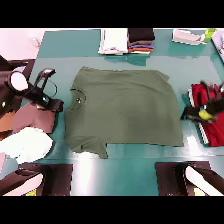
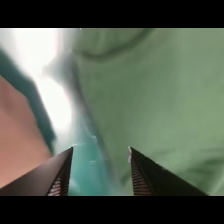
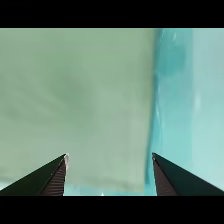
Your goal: Fold the shirts.
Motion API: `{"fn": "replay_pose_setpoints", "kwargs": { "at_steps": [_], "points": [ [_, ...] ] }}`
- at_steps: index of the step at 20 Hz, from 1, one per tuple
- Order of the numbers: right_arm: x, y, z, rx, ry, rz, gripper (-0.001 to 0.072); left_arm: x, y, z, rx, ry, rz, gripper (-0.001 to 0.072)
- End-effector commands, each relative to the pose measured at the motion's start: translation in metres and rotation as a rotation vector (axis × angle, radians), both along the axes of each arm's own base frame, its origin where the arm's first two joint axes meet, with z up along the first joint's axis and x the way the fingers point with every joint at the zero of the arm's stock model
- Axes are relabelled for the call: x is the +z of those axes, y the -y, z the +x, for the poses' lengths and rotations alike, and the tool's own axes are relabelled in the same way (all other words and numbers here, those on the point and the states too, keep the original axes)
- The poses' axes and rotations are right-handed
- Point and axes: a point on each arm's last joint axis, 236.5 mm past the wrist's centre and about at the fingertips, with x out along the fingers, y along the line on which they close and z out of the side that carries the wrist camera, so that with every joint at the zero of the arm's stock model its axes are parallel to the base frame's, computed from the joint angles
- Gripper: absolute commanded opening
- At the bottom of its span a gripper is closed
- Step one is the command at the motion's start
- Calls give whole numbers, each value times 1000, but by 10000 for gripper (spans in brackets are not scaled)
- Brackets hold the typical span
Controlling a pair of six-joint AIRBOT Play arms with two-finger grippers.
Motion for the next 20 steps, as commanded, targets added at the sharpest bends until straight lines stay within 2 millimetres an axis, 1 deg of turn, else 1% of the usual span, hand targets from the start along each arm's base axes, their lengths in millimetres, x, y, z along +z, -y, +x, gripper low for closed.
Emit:
{"fn": "replay_pose_setpoints", "kwargs": {
  "at_steps": [1, 3, 5, 9, 10, 11, 12, 13, 14, 16, 18, 20],
  "points": [
    [-42, -1, -67, -95, -133, 41, 559, -14, 10, -21, 19, -32, -56, 425],
    [-52, -2, -77, -114, -136, 42, 551, -13, 13, -17, 24, -15, -72, 426],
    [-60, -6, -78, -122, -122, 50, 551, -12, 14, -14, 27, -4, -79, 425],
    [-77, -21, -75, -142, -157, 121, 547, -12, 14, -15, 26, -4, -78, 426],
    [-81, -23, -74, -132, -168, 125, 479, -12, 14, -15, 26, -7, -78, 426],
    [-84, -26, -74, -111, -182, 124, 432, -12, 14, -17, 24, -14, -77, 426],
    [-87, -30, -75, -90, -197, 126, 419, -13, 14, -20, 18, -28, -72, 426],
    [-88, -34, -77, -63, -208, 124, 209, -14, 11, -25, 13, -48, -62, 426],
    [-88, -38, -76, -37, -209, 120, 28, -17, 11, -31, 9, -72, -57, 427],
    [-85, -42, -71, -14, -175, 106, 20, -29, 9, -46, 8, -127, -52, 432],
    [-78, -44, -62, 3, -111, 89, 20, -50, 8, -62, 17, -184, -48, 623],
    [-72, -43, -57, -4, -68, 80, 20, -73, 10, -77, 35, -224, -62, 623]
  ]
}}
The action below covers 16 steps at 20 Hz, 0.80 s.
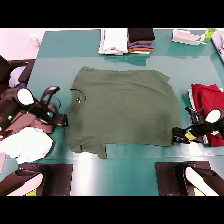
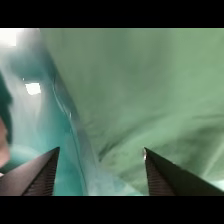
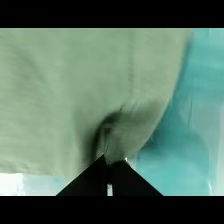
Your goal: Fold the shirts.
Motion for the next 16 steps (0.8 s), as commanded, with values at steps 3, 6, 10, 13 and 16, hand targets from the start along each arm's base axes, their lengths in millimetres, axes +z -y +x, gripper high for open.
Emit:
{"fn": "replay_pose_setpoints", "kwargs": {
  "at_steps": [3, 6, 10, 13, 16],
  "points": [
    [12, -1, 11, 1, 88, -23, 20, -43, 18, -34, 59, -96, -86, 622],
    [12, -2, 11, 0, 87, -21, 20, -59, 26, -48, 60, -121, -99, 597],
    [25, 1, 25, -8, 127, -29, 20, -55, 38, -49, 43, -115, -141, 176],
    [56, 5, 52, -5, 213, -39, 20, -44, 40, -38, -6, -75, -145, 34],
    [119, 12, 88, 10, 355, -65, 20, 25, 47, 15, -55, 102, -161, 34]
  ]
}}
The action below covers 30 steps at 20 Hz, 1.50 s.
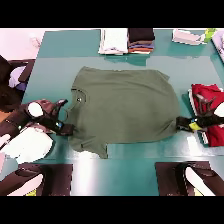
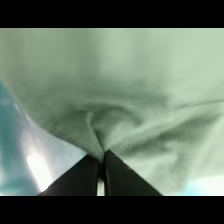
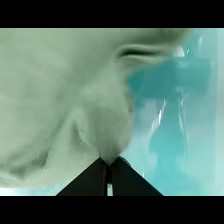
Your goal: Fold the shirts.
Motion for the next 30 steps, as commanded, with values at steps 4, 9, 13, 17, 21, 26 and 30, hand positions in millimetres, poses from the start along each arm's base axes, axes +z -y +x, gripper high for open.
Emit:
{"fn": "replay_pose_setpoints", "kwargs": {
  "at_steps": [4, 9, 13, 17, 21, 26, 30],
  "points": [
    [209, 14, 71, 10, 544, -113, 19, 259, -10, 108, -19, 732, 25, 34],
    [417, 10, 41, 1, 1068, -231, 19, 513, -41, 49, 65, 1361, 10, 34],
    [504, 7, -3, -12, 1288, -304, 18, 608, -54, -15, 124, 1634, -58, 34],
    [519, 11, -10, -9, 1264, -337, 18, 611, -54, -14, 134, 1642, -66, 33],
    [463, 12, 37, 29, 1058, -269, 18, 529, -53, 53, 120, 1406, 34, 33],
    [297, 23, 118, 52, 610, -157, 18, 320, -36, 163, 47, 884, 149, 34],
    [154, 15, 168, 85, 332, -89, 18, 163, -26, 226, 26, 591, 196, 34]
  ]
}}
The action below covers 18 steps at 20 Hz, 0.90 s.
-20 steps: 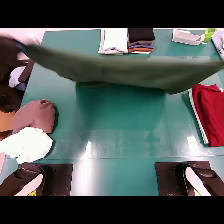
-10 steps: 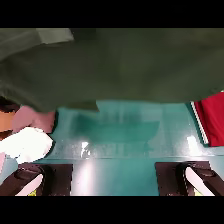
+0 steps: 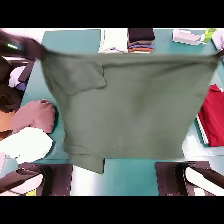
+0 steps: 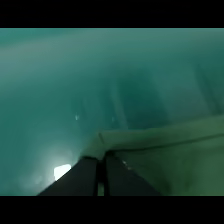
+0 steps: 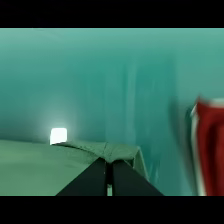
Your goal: Fold the shirts.
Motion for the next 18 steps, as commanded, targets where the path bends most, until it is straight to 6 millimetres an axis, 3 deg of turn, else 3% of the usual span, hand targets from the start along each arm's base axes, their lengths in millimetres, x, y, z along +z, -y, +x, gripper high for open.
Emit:
{"fn": "replay_pose_setpoints", "kwargs": {
  "at_steps": [1, 3, 5, 7, 9, 11, 13, 18],
  "points": [
    [-121, -8, 36, 19, -214, 45, 18, -134, 7, 45, 16, -226, 35, 34],
    [-162, -6, 57, 8, -264, 58, 18, -171, 9, 69, 24, -236, 37, 34],
    [-187, -4, 74, 5, -298, 64, 18, -184, 11, 85, 27, -220, 36, 34],
    [-194, -3, 87, 8, -311, 64, 18, -180, 11, 97, 30, -188, 32, 34],
    [-187, -2, 92, 20, -309, 57, 18, -169, 4, 98, 20, -187, 47, 34],
    [-181, -1, 85, 41, -316, 40, 19, -173, -9, 81, 10, -276, 61, 34],
    [-183, 2, 70, 26, -319, 42, 18, -191, -19, 54, -12, -404, 69, 34],
    [-232, -2, 29, 7, -400, 60, 19, -244, 3, 11, -62, -573, -22, 34]
  ]
}}
